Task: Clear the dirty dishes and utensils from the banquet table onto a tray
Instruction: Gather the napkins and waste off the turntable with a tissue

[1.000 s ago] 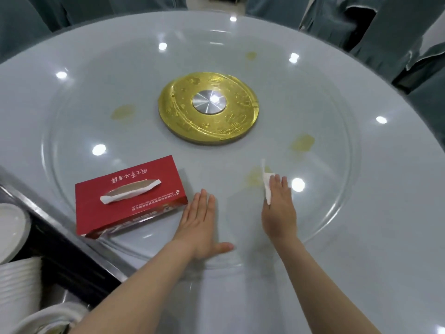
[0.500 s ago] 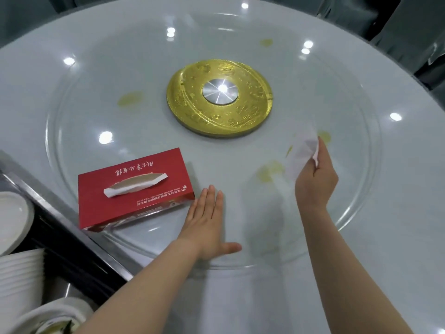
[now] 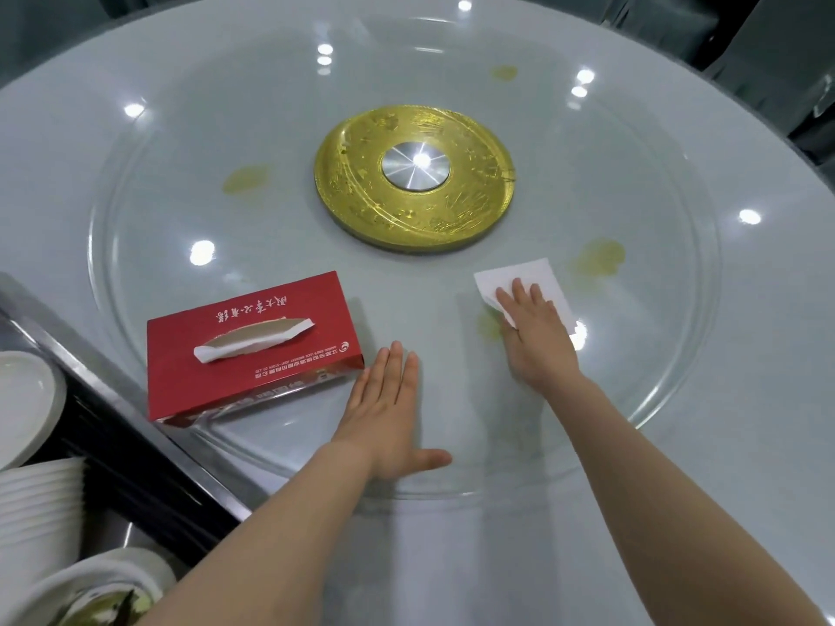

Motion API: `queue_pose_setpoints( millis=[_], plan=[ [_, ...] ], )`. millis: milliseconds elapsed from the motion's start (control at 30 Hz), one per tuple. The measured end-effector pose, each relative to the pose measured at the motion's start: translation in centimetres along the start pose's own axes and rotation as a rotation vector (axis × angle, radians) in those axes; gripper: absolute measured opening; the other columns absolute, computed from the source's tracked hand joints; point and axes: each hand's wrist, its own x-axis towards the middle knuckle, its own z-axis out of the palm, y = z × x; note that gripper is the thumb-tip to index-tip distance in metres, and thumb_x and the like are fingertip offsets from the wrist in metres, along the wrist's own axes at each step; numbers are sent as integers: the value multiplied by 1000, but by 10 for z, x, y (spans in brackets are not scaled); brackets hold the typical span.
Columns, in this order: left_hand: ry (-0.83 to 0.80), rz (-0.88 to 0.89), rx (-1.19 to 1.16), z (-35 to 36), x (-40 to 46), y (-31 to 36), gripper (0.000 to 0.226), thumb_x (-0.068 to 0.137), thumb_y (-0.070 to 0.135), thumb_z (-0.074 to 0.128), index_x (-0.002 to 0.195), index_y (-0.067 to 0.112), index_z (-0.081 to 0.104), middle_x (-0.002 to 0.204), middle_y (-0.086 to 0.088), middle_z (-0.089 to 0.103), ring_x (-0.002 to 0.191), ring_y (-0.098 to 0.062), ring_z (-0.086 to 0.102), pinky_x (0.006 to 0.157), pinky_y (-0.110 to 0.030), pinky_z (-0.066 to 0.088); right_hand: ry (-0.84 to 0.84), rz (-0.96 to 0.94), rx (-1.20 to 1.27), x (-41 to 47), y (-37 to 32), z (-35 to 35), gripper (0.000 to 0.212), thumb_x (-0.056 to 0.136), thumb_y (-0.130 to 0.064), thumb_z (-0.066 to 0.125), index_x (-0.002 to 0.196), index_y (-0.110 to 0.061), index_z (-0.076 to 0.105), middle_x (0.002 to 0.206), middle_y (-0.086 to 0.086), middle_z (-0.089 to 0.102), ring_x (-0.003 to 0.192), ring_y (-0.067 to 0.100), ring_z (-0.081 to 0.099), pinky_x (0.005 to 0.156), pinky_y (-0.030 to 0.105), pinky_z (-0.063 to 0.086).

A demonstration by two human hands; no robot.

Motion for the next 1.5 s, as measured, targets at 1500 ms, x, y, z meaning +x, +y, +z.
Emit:
queue_pose_setpoints(
  millis=[1500],
  plan=[
    [-116, -255, -1, -63, -7, -62, 151, 56, 67, 79, 146, 1, -23, 153, -24, -30, 144, -36, -23, 119, -45, 0, 691, 413, 662, -19, 37, -66, 40, 102, -27, 32, 138, -24, 50, 124, -11, 59, 113, 7, 53, 91, 10, 35]
  ],
)
